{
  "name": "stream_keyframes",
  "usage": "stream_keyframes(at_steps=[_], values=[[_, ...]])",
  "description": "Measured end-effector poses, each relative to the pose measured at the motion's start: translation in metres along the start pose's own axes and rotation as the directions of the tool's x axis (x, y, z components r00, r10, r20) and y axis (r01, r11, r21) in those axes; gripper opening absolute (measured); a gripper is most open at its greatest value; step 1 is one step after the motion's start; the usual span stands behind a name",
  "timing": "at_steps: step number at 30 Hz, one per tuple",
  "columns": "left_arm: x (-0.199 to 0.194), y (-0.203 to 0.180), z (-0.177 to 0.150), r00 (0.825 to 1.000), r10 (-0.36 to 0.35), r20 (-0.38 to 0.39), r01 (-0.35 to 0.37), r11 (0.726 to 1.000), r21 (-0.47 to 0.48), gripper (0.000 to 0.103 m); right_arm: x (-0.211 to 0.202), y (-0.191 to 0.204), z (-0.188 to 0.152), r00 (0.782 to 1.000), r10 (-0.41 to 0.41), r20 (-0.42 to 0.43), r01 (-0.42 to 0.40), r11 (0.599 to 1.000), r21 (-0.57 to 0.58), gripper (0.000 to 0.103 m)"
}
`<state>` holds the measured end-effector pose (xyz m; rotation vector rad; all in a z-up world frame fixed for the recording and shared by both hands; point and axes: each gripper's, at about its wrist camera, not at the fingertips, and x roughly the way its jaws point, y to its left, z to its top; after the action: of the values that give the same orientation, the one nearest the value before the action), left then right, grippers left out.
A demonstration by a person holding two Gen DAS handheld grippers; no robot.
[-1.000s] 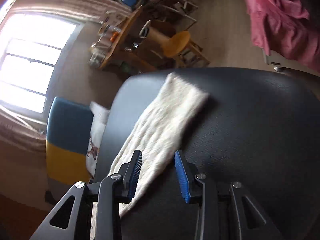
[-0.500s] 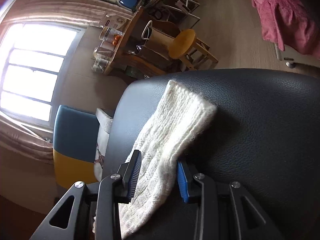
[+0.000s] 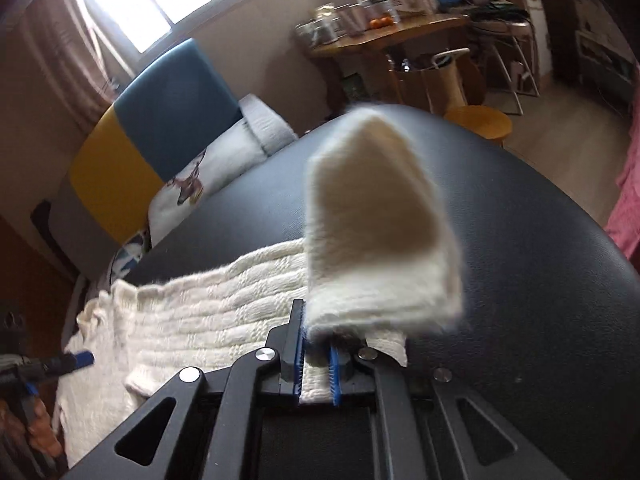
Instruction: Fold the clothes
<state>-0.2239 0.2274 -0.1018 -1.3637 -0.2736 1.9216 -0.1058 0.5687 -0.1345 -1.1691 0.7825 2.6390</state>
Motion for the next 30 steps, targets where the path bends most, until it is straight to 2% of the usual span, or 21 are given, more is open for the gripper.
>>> stream_keyframes(at_steps=[4, 7, 10, 14, 16, 18, 22, 23, 25, 26, 28, 30], values=[[0.015, -0.044, 0.022, 0.991, -0.123, -0.048, 0.123, 0.992, -0.007, 0.041, 0.011, 0.016, -0.010, 0.999, -0.009, -0.044, 0.005, 0.997, -0.082, 0.010], [0.041, -0.072, 0.035, 0.981, -0.167, -0.099, 0.164, 0.986, -0.037, 0.049, 0.014, 0.019, -0.012, 0.998, -0.020, -0.055, 0.015, 0.995, -0.099, 0.010], [0.070, -0.082, 0.047, 0.971, -0.195, -0.136, 0.179, 0.976, -0.121, 0.051, 0.013, 0.023, -0.015, 0.998, -0.029, -0.055, 0.020, 0.989, -0.146, 0.010], [0.098, -0.081, 0.059, 0.951, -0.276, -0.141, 0.228, 0.932, -0.282, 0.052, 0.011, 0.026, -0.020, 0.998, -0.029, -0.049, 0.019, 0.980, -0.198, 0.010], [0.112, -0.083, 0.066, 0.943, -0.294, -0.158, 0.231, 0.916, -0.326, 0.054, 0.011, 0.026, -0.022, 0.999, -0.024, -0.039, 0.016, 0.979, -0.202, 0.010], [0.127, -0.086, 0.070, 0.940, -0.289, -0.183, 0.213, 0.912, -0.351, 0.057, 0.011, 0.024, -0.023, 0.999, -0.014, -0.031, 0.008, 0.981, -0.193, 0.011], [0.152, -0.089, 0.070, 0.936, -0.273, -0.224, 0.177, 0.911, -0.372, 0.057, 0.011, 0.023, -0.023, 1.000, -0.004, -0.021, 0.001, 0.986, -0.170, 0.011], [0.156, -0.090, 0.070, 0.937, -0.269, -0.223, 0.174, 0.913, -0.370, 0.053, 0.011, 0.024, -0.022, 1.000, -0.006, -0.019, 0.003, 0.987, -0.161, 0.011], [0.156, -0.099, 0.069, 0.950, -0.214, -0.227, 0.143, 0.945, -0.293, 0.015, 0.009, 0.026, -0.021, 1.000, -0.024, -0.013, 0.022, 0.989, -0.149, 0.010], [0.156, -0.105, 0.069, 0.956, -0.185, -0.228, 0.126, 0.959, -0.252, 0.007, 0.007, 0.028, -0.020, 0.999, -0.036, -0.008, 0.035, 0.989, -0.147, 0.012], [0.151, -0.113, 0.069, 0.966, -0.149, -0.211, 0.108, 0.975, -0.194, 0.007, -0.001, 0.033, -0.016, 1.000, -0.009, 0.014, 0.010, 0.992, -0.128, 0.022], [0.139, -0.116, 0.070, 0.975, -0.149, -0.168, 0.118, 0.977, -0.179, 0.007, -0.010, 0.038, -0.012, 0.998, 0.048, 0.039, -0.044, 0.994, -0.100, 0.025]])
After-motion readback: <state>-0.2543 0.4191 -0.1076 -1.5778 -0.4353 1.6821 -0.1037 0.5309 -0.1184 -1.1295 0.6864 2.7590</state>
